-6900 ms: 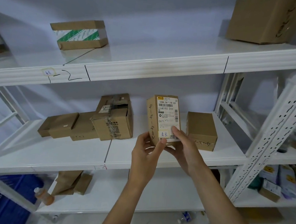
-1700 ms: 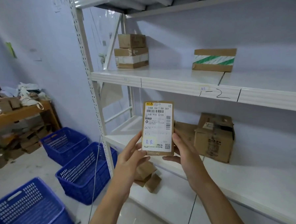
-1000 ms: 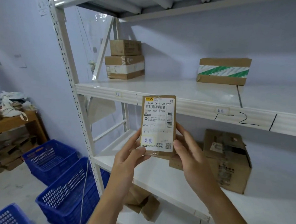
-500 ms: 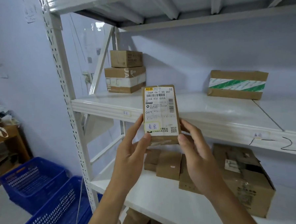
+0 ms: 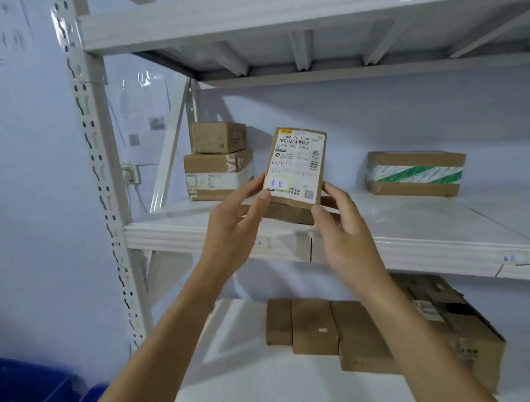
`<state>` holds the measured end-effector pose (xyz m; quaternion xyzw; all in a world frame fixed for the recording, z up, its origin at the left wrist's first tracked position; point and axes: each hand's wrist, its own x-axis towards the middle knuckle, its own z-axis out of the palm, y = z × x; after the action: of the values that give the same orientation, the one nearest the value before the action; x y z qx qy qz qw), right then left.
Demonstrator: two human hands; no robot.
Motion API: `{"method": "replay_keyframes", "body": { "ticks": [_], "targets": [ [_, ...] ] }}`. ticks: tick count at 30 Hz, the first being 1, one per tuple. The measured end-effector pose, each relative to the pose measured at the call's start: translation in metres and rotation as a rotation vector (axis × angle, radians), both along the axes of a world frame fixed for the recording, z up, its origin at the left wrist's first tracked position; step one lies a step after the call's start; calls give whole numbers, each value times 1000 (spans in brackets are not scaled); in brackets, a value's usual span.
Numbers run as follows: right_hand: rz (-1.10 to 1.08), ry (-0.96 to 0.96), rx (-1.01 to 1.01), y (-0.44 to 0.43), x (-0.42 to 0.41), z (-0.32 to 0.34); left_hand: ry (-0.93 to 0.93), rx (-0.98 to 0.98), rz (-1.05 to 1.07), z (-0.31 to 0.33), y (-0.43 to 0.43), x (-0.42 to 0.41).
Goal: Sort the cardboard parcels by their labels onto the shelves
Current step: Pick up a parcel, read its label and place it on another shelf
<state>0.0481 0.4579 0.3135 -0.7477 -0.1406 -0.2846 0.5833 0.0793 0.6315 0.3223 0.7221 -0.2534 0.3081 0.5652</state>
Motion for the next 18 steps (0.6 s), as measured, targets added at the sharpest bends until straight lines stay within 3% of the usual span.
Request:
{"method": "replay_keyframes", "body": {
  "ticks": [5,12,18],
  "targets": [
    [-19,141,-95,7,43,39,107,-27,41,26,7,48],
    [-39,379,-212,10,95,45,292,-21,94,22,12,96],
    [-90,392,-266,22,113,34,409,42,150,13,17,113]
  ]
}}
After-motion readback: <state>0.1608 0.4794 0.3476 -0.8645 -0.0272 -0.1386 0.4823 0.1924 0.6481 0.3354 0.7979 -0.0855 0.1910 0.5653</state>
